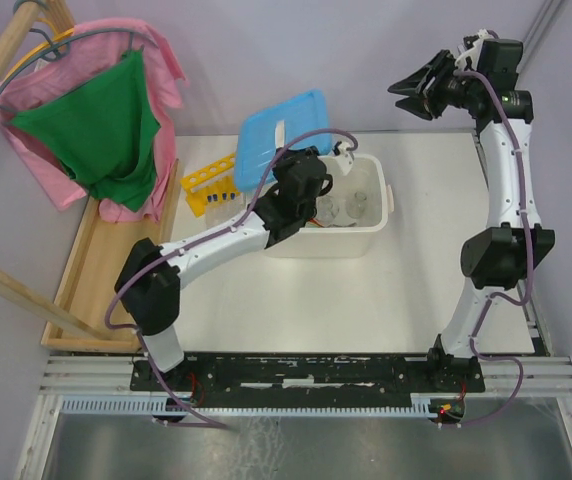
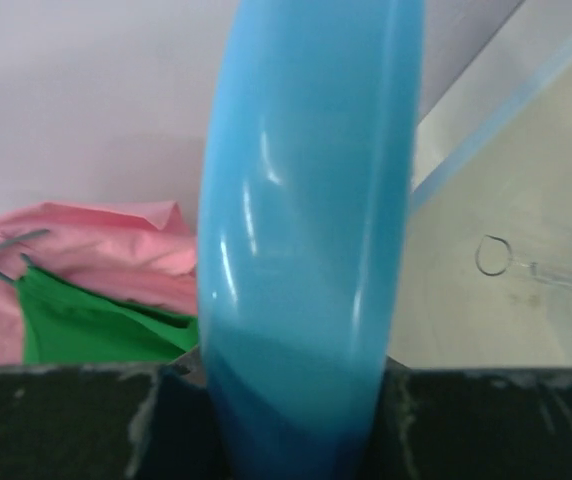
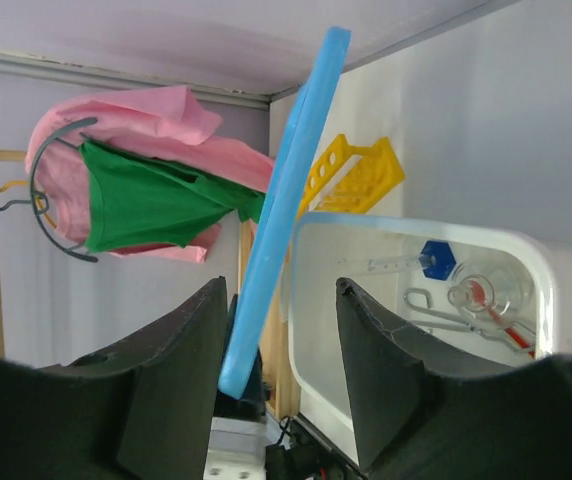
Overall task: Organize the chemistry lab equipment
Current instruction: Pick up the storage box lid at the center of the board.
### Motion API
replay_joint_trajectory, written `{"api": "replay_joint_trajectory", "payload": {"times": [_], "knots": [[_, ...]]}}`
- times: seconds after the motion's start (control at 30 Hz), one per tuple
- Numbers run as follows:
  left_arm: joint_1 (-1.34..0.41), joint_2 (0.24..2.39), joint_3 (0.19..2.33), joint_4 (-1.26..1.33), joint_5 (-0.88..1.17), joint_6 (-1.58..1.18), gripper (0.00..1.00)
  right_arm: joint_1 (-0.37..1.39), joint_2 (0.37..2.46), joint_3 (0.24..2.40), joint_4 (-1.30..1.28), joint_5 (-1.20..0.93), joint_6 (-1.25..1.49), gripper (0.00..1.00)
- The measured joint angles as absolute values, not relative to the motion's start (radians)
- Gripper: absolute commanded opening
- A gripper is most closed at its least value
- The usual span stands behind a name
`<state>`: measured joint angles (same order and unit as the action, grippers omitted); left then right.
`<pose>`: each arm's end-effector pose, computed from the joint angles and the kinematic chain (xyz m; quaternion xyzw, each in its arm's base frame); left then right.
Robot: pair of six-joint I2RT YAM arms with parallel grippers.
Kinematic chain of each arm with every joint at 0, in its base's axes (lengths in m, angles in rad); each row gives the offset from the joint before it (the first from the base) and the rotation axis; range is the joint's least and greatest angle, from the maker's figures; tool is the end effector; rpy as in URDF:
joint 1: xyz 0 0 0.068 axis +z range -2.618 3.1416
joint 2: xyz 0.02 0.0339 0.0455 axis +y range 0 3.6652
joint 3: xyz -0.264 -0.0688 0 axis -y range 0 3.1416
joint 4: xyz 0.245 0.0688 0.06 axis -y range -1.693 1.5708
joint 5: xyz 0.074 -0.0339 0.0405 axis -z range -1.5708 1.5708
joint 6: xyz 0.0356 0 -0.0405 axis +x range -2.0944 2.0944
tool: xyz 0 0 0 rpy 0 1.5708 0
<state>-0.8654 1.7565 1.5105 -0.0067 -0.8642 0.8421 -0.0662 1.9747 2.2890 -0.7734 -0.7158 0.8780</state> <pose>0.2897 -0.2984 0.3472 0.3726 0.6651 0.3246 0.5599 0.4292 -0.0050 0.4444 0.1972 0.7927 0.4685 0.3366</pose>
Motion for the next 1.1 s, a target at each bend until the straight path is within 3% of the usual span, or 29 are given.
{"api": "replay_joint_trajectory", "payload": {"times": [0.17,0.43,1.1], "knots": [[-0.892,1.749,1.34,0.387,-0.906,1.16,0.03,-0.062,1.949,2.238,-0.665,-0.789,0.959,0.55],[-0.973,1.681,1.216,0.862,-0.826,1.424,0.03,-0.013,1.97,2.201,-0.525,-0.915,1.047,0.54],[-0.997,1.494,0.935,0.99,-0.713,1.46,0.03,-0.039,2.046,2.212,-0.344,-0.994,1.183,0.54]]}}
